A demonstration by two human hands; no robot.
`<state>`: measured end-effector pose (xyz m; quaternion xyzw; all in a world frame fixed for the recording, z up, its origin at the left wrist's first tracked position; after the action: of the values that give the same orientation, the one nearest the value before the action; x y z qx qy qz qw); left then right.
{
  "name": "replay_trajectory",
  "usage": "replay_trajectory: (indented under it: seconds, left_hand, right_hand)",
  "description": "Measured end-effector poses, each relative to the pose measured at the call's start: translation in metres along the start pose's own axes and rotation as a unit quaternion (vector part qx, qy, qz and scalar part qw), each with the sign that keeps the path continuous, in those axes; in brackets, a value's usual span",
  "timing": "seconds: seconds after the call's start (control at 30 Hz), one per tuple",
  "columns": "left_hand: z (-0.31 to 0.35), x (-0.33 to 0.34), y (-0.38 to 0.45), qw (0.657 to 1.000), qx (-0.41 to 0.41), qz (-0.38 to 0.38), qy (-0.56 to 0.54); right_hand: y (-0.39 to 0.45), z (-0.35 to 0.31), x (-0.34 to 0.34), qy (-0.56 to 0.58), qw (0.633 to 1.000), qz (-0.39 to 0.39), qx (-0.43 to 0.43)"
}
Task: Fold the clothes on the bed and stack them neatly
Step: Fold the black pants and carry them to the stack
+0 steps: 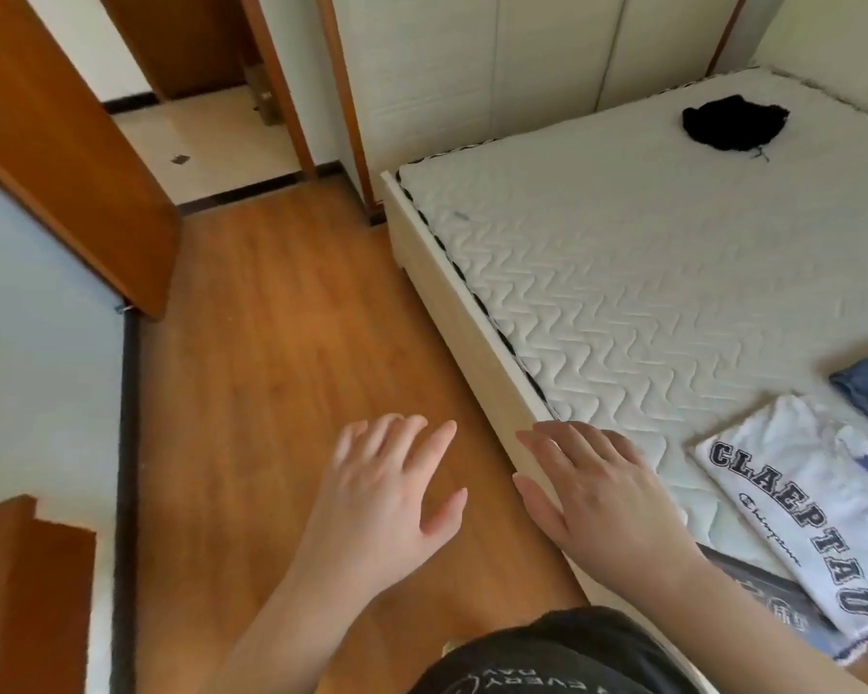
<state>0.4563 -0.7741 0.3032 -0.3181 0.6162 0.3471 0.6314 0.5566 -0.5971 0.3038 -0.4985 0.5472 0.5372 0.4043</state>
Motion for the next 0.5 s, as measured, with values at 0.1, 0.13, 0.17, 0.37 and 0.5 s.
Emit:
replay_trajectory:
  seconds: [0.1, 0.13, 0.17, 0.37, 0.5]
  left_hand:
    - [-0.011, -0.006, 0.008, 0.999, -0.039, 0.025, -0.019]
    - [-0.013, -0.007, 0.013, 0.998, -0.049, 0.036, -0.023]
    - [-0.015, -0.007, 0.019, 0.997, -0.057, 0.047, -0.024]
    - [-0.030, 0.006, 0.072, 0.994, -0.095, 0.050, 0.004]
    - [-0.035, 0.006, 0.112, 0.989, -0.141, 0.041, 0.010]
  right_hand:
    - [0.027, 0.004, 0.002, -0.020, 1.000, 0.014, 0.012]
    - [0.036, 0.007, 0.004, -0.025, 0.999, 0.022, 0.015]
    - [0.046, 0.011, 0.007, -0.024, 0.999, 0.029, 0.011]
    - [0.108, 0.043, 0.030, -0.003, 0.997, 0.060, -0.048]
    - [0.155, 0.069, 0.033, 0.018, 0.993, 0.045, -0.105]
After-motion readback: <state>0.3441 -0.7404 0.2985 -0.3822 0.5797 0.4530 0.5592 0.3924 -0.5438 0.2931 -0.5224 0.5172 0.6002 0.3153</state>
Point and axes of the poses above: each hand's wrist, its own y-axis towards the middle knuckle, its own x-axis out of the palm, z = x × y, the point moved 4 cm from there along y, towards the middle knuckle, and after that the axes turned 15 degrees about -x, right-handed, at the moved point
